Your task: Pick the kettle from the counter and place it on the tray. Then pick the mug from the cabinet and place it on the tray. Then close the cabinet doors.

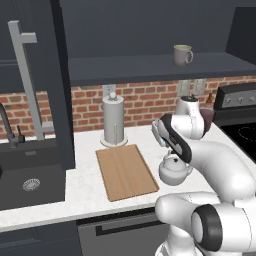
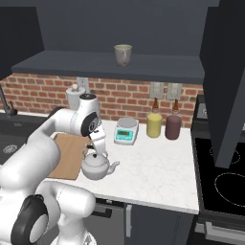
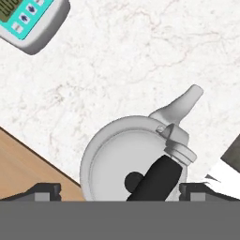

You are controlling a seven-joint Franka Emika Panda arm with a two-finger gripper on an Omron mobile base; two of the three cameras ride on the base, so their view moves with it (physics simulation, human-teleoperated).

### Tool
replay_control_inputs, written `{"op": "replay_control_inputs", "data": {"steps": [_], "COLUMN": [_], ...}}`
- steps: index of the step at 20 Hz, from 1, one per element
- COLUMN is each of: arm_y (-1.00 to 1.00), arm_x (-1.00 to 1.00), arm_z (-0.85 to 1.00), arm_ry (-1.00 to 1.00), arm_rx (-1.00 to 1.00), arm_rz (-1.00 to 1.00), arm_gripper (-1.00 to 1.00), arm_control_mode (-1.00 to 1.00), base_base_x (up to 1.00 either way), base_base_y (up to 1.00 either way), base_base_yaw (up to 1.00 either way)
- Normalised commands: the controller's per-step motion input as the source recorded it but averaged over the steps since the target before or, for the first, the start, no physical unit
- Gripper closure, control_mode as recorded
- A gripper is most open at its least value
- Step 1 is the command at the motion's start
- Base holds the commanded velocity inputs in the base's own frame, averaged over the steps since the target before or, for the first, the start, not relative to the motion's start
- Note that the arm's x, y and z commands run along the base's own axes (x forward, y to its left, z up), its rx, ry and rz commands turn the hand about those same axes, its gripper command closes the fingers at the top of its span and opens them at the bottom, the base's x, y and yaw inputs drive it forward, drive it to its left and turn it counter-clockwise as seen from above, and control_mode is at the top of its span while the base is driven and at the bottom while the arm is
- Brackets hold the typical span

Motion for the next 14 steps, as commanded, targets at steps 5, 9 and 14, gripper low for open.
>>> {"op": "replay_control_inputs", "data": {"steps": [5, 9, 14], "arm_y": [0.00, 0.00, 0.00], "arm_x": [-0.10, -0.08, 0.00], "arm_z": [-0.10, -0.13, -0.20], "arm_ry": [0.00, 0.00, 0.00], "arm_rx": [0.00, -0.01, -0.01], "arm_rz": [0.00, 0.00, 0.00], "arm_gripper": [-1.00, -1.00, -1.00], "arm_control_mode": [-1.00, -1.00, -1.00], "base_base_x": [0.00, 0.00, 0.00], "base_base_y": [0.00, 0.00, 0.00], "base_base_yaw": [0.00, 0.00, 0.00]}}
